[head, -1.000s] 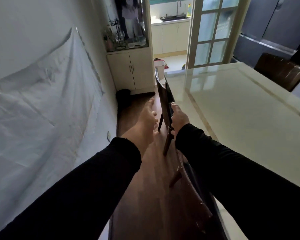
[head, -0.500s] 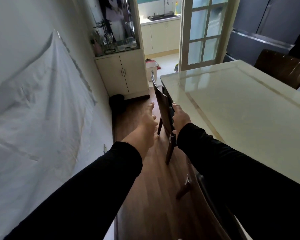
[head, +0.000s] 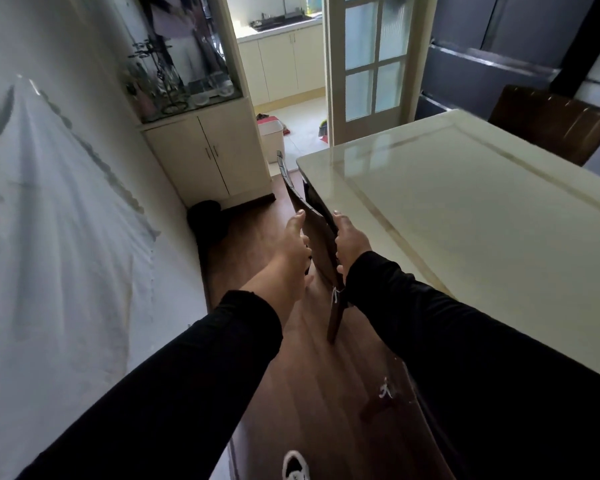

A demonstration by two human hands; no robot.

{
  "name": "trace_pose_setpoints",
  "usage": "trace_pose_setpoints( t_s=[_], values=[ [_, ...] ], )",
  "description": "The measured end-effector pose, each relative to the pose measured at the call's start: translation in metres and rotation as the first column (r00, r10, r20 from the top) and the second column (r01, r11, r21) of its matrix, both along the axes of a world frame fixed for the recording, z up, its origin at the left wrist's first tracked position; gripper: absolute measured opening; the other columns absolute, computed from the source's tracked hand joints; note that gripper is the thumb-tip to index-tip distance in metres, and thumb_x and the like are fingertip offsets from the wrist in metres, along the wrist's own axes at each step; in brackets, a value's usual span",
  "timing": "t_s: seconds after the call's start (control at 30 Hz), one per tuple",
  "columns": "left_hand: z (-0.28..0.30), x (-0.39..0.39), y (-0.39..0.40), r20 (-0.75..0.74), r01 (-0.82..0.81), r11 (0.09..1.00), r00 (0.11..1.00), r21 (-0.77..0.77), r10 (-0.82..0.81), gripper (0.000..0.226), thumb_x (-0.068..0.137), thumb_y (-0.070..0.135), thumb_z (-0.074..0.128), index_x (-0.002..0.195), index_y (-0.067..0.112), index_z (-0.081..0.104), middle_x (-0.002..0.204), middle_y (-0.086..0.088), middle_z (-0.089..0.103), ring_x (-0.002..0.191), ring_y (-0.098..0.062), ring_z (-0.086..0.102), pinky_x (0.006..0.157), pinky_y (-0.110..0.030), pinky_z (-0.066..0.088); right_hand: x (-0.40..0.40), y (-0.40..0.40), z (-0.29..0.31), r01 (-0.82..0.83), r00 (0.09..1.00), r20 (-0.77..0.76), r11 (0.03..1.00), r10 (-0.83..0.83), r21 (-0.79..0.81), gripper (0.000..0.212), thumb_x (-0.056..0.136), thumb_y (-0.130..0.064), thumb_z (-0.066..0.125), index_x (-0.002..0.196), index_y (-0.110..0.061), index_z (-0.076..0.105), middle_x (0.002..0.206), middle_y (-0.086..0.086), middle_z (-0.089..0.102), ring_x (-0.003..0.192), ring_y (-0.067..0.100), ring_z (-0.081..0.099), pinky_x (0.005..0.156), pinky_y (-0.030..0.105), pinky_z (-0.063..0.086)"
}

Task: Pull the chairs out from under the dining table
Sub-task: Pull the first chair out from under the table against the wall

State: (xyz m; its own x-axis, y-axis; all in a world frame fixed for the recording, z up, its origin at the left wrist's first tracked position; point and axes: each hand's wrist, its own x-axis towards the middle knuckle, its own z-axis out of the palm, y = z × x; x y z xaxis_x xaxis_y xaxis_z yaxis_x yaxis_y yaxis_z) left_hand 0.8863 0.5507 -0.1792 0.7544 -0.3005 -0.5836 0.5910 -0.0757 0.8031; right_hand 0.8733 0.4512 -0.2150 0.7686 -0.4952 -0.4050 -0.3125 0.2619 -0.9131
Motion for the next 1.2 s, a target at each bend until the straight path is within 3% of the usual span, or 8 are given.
trace_pose_setpoints(
  t_s=[0.13, 0.23, 0.37, 0.67, 0.8, 0.97, 1.1, 1.2],
  values=[
    [0.004, 0.055, -0.009, 0.011, 0.047, 0.999, 0.999, -0.014, -0.047, 0.075, 0.084, 0.068, 0.048, 0.128, 0.008, 0.055, 0.131, -0.014, 0.053, 0.129, -0.028, 0.045, 0.11, -0.049, 0.034, 0.04, -0.01, 0.004, 0.132, 0.991, 0.005, 0.99, -0.132, 0.047, 0.048, 0.088, -0.057, 0.046, 0.106, -0.014, 0.059, 0.079, -0.005, 0.054, 0.078, 0.018, 0.054, 0.088, 0.036, 0.042],
    [0.01, 0.095, -0.013, 0.019, 0.116, 0.993, 0.993, -0.027, -0.116, 0.077, 0.086, 0.067, 0.045, 0.137, 0.009, 0.048, 0.139, -0.012, 0.047, 0.138, -0.029, 0.036, 0.114, -0.05, 0.028, 0.068, -0.012, 0.01, 0.145, 0.989, 0.018, 0.987, -0.146, 0.068, 0.058, 0.09, -0.056, 0.045, 0.124, -0.012, 0.059, 0.09, -0.004, 0.059, 0.095, 0.026, 0.058, 0.086, 0.036, 0.037],
    [0.003, 0.139, -0.025, 0.007, 0.153, 0.988, 0.988, -0.002, -0.153, 0.076, 0.086, 0.066, 0.046, 0.136, 0.009, 0.05, 0.13, -0.009, 0.05, 0.132, -0.026, 0.041, 0.111, -0.047, 0.03, 0.099, -0.017, 0.003, 0.176, 0.984, 0.005, 0.983, -0.176, 0.054, 0.063, 0.09, -0.056, 0.044, 0.13, -0.008, 0.057, 0.134, 0.014, 0.058, 0.123, 0.032, 0.052, 0.094, 0.038, 0.037],
    [-0.034, 0.214, -0.073, -0.057, 0.067, 0.995, 0.996, 0.074, -0.063, 0.076, 0.082, 0.065, 0.052, 0.135, 0.011, 0.051, 0.134, -0.007, 0.054, 0.122, -0.022, 0.047, 0.11, -0.044, 0.033, 0.169, -0.059, -0.029, 0.217, 0.976, -0.023, 0.974, -0.216, 0.068, 0.062, 0.093, -0.051, 0.045, 0.138, -0.01, 0.05, 0.143, 0.012, 0.051, 0.132, 0.027, 0.045, 0.103, 0.036, 0.034],
    [-0.045, 0.253, -0.099, -0.012, 0.033, 0.993, 0.999, 0.112, -0.032, 0.069, 0.085, 0.062, 0.05, 0.135, 0.014, 0.051, 0.131, -0.006, 0.055, 0.116, -0.021, 0.05, 0.101, -0.04, 0.037, 0.208, -0.084, -0.047, 0.184, 0.982, -0.055, 0.98, -0.18, 0.071, 0.061, 0.094, -0.049, 0.044, 0.139, -0.008, 0.048, 0.145, 0.012, 0.049, 0.135, 0.027, 0.043, 0.109, 0.036, 0.031],
    [-0.063, 0.295, -0.115, 0.017, -0.081, 0.977, 0.997, 0.197, 0.079, 0.036, 0.087, 0.057, 0.051, 0.086, 0.022, 0.059, 0.076, 0.009, 0.054, 0.065, -0.008, 0.048, 0.059, -0.028, 0.038, 0.243, -0.098, -0.068, 0.165, 0.979, -0.143, 0.979, -0.148, 0.117, 0.061, 0.093, -0.05, 0.048, 0.131, -0.003, 0.053, 0.134, 0.013, 0.056, 0.119, 0.026, 0.053, 0.096, 0.031, 0.037],
    [-0.088, 0.318, -0.127, 0.02, -0.078, 0.945, 0.997, 0.317, 0.076, 0.042, 0.09, 0.051, 0.05, 0.118, 0.02, 0.054, 0.081, 0.003, 0.051, 0.069, -0.017, 0.048, 0.078, -0.033, 0.042, 0.258, -0.105, -0.082, 0.172, 0.973, -0.175, 0.978, -0.15, 0.116, 0.063, 0.091, -0.05, 0.05, 0.129, -0.001, 0.054, 0.13, 0.012, 0.057, 0.121, 0.029, 0.054, 0.109, 0.039, 0.04],
    [-0.107, 0.326, -0.136, -0.047, 0.03, 0.902, 0.999, 0.431, -0.011, 0.046, 0.094, 0.036, 0.051, 0.131, 0.007, 0.054, 0.115, -0.011, 0.062, 0.101, -0.03, 0.058, 0.092, -0.036, 0.047, 0.259, -0.106, -0.095, 0.157, 0.974, -0.184, 0.981, -0.135, 0.112, 0.058, 0.092, -0.048, 0.05, 0.128, -0.003, 0.056, 0.12, 0.006, 0.058, 0.122, 0.027, 0.054, 0.106, 0.035, 0.04]
  ],
)
